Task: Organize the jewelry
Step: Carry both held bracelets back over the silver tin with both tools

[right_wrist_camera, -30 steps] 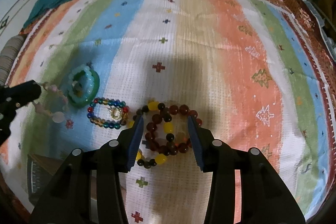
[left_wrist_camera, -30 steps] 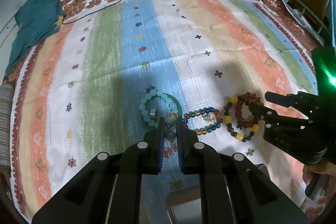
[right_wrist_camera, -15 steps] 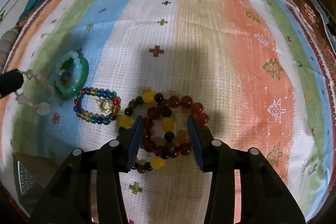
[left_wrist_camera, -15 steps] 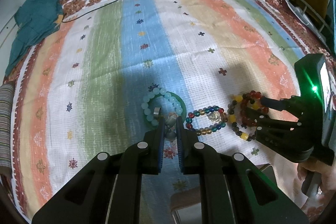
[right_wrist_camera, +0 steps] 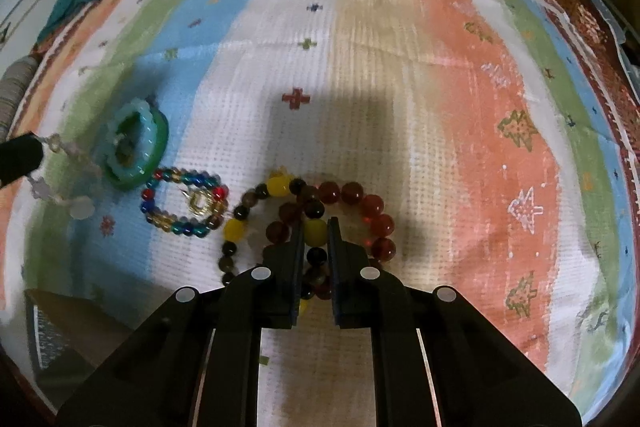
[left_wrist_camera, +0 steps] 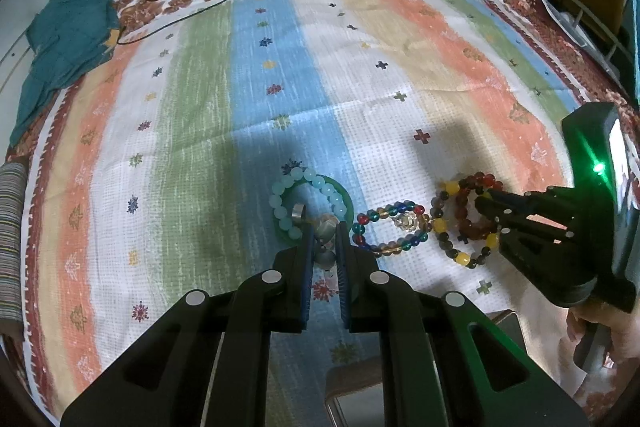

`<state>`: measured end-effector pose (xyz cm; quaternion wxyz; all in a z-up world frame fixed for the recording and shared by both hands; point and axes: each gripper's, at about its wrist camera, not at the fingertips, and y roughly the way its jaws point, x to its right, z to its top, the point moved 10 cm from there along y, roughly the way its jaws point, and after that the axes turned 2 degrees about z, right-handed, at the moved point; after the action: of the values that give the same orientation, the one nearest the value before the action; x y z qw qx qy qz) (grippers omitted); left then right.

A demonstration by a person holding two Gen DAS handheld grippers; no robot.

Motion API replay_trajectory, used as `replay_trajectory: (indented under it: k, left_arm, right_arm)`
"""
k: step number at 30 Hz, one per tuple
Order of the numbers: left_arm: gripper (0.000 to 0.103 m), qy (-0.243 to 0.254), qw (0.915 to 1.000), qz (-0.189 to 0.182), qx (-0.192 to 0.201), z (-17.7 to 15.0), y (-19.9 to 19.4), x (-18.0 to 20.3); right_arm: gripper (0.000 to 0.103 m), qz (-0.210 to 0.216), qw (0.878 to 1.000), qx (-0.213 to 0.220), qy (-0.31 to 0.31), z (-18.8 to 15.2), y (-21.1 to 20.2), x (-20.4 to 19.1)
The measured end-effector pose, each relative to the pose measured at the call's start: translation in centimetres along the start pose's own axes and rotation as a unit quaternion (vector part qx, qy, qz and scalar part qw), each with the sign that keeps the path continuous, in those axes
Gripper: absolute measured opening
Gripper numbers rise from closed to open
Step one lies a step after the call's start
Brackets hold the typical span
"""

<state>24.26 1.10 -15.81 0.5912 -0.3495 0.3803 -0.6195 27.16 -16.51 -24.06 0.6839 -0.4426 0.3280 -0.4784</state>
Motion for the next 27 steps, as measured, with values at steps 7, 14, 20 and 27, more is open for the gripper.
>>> replay_trajectory:
  k: [7,14,20,27]
  left_arm:
    - [0.01,-0.002,1.0,-0.003,0.005,-0.2,-1.0,0.3]
    - [0.01,-0.007,0.9999,-0.009,0.011,-0.2,-2.3,0.7]
    - [0.01,-0.016,0.9996,-0.016,0.019,-0.1,-3.7,0.7]
    - [0.01,-0.022,0.999,-0.029,0.028,-0.6,-5.0,1.0]
  right_arm:
    - [0.012,0.007,0.999,0.032,-0.004,0.9,-2.9,-0.7]
    - [0.012,0.013,0.998,0.068,-0.006,1.9,-5.8,-1.3]
    - [0.012,0.018,0.996,0.089,-0.007,2.1,-7.8,-1.8]
    - [0.012,0.026,0.992,0.121,-0.012,2.0,-9.9,-2.5]
